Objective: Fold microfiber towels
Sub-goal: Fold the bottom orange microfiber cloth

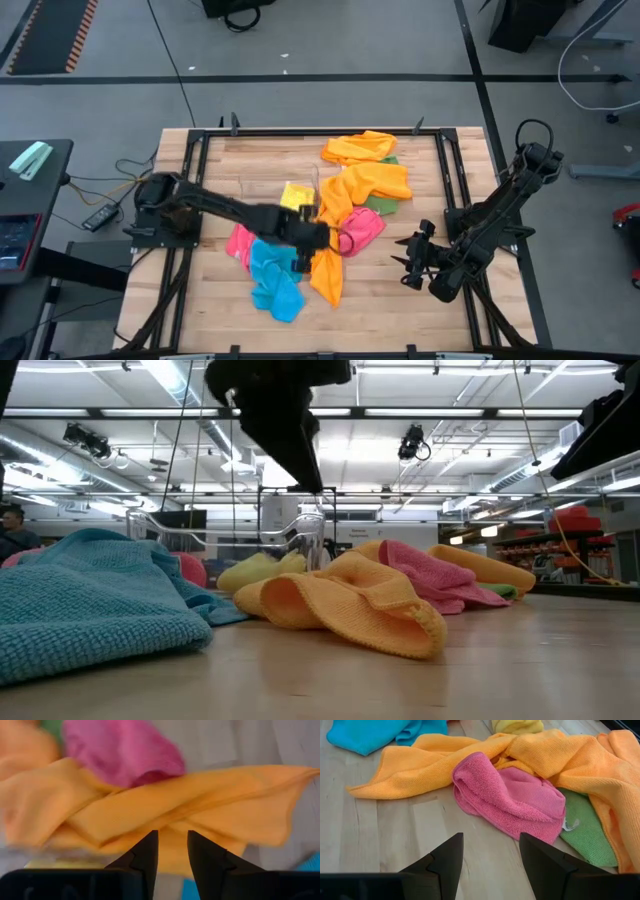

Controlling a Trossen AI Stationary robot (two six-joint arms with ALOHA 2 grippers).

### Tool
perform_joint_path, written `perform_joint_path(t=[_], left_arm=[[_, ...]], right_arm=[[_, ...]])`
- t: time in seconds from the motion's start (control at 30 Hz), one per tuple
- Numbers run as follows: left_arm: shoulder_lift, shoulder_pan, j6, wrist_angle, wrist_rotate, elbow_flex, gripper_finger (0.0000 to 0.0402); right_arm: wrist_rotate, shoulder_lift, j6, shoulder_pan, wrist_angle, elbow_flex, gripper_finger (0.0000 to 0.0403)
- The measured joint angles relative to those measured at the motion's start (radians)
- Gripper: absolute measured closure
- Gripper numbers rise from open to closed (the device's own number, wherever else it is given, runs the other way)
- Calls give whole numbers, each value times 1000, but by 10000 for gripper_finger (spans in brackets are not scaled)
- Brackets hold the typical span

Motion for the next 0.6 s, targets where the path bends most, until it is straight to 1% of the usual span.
perform_joint_path(t=[0.13, 0.23, 0.37, 0.47, 0.6], left_arm=[[84, -40, 35, 75, -14, -3, 269], [150, -48, 46, 136, -22, -3, 265], [221, -63, 191, 165, -35, -3, 271], [249, -85, 322, 160, -119, -3, 276], [258, -118, 493, 169, -287, -3, 280]], right_arm=[[3, 0, -5, -3, 6, 0, 201], [3, 0, -16, -13, 8, 0, 201], [3, 0, -23, -20, 9, 0, 201], [3, 0, -24, -20, 11, 0, 201], [2, 0, -24, -19, 11, 0, 201]])
